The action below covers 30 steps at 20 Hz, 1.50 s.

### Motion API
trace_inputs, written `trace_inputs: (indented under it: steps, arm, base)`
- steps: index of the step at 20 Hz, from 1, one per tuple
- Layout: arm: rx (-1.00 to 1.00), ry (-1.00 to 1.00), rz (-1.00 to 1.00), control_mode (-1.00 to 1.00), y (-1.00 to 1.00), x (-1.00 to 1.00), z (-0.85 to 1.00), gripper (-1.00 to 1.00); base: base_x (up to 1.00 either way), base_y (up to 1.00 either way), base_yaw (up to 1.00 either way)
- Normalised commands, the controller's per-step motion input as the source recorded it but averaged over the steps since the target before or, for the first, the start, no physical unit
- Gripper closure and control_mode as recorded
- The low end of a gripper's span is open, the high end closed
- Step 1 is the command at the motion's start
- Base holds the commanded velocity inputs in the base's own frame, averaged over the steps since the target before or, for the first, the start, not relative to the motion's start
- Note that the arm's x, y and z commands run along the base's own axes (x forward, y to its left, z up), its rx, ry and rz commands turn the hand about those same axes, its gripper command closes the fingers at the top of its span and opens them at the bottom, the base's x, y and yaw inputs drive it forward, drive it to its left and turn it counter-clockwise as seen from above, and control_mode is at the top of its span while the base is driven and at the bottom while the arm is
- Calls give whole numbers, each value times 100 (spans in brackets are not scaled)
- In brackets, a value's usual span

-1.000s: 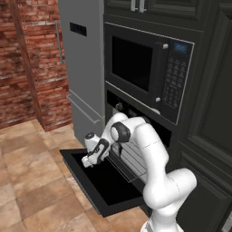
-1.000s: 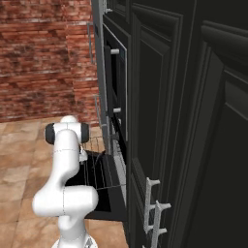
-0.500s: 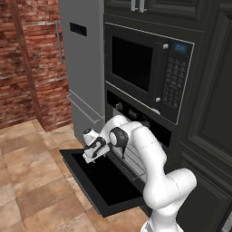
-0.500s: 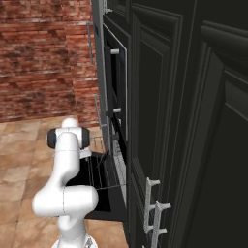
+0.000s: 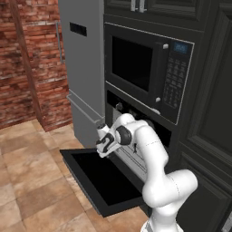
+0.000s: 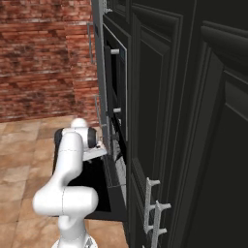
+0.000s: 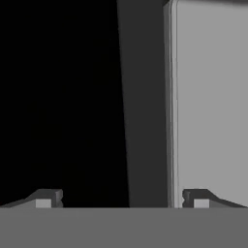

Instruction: Place the fish on the rack of the oven, and slide the rack back inside. Close the oven door.

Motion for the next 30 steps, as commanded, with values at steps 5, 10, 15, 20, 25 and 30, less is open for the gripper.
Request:
trace_inputs:
  steps: [5,10,15,20,25,30]
  arm:
    - [0,-1,0,-100,-53,-6,-2,-100]
    - [0,-1,0,-100,-1,-36,0,-100]
    - [-1,-9,0,-100,-11,-45,13,-100]
    - [-5,-15,5,-100,50,-100,24,-100]
    - [-1,-18,3,-100,100,-79,40,-100]
    - [11,-31,0,-100,86,-36,92,-100]
  base:
    - [0,0,0]
    - [0,0,0]
    - [0,0,0]
    - [0,0,0]
    - [0,0,0]
    - [0,0,0]
